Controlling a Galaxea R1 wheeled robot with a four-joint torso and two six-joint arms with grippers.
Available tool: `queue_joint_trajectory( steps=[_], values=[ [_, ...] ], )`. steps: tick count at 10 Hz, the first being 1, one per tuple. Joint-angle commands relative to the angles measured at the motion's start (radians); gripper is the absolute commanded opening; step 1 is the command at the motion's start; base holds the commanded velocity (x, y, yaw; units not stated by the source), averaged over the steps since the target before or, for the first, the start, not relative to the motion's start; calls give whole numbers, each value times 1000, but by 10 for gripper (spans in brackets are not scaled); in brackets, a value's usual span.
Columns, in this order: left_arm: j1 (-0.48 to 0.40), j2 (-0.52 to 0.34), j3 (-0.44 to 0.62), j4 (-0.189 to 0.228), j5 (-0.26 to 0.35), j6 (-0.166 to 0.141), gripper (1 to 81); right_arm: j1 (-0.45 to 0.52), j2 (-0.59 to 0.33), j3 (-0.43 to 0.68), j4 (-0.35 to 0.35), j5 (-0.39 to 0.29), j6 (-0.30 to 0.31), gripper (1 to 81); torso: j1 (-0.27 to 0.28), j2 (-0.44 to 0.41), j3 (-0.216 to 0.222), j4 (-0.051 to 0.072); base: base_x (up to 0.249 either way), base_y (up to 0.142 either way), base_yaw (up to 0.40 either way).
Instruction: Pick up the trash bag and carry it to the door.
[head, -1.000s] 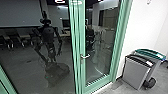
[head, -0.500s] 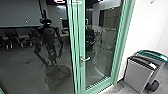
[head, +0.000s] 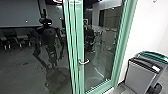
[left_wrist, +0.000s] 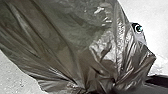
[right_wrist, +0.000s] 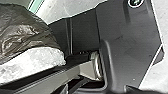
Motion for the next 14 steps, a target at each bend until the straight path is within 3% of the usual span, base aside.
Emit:
queue_joint_trajectory(
  steps=[1,14],
  values=[
    [-54,-10,4,8,57,12,10,44,-6,11,-8,-57,-2,811,0,0,0,0,167,-68,0],
    [-53,-10,3,6,57,12,10,47,-4,6,-6,-59,-2,811,0,0,0,0,165,-68,0]
  ],
)
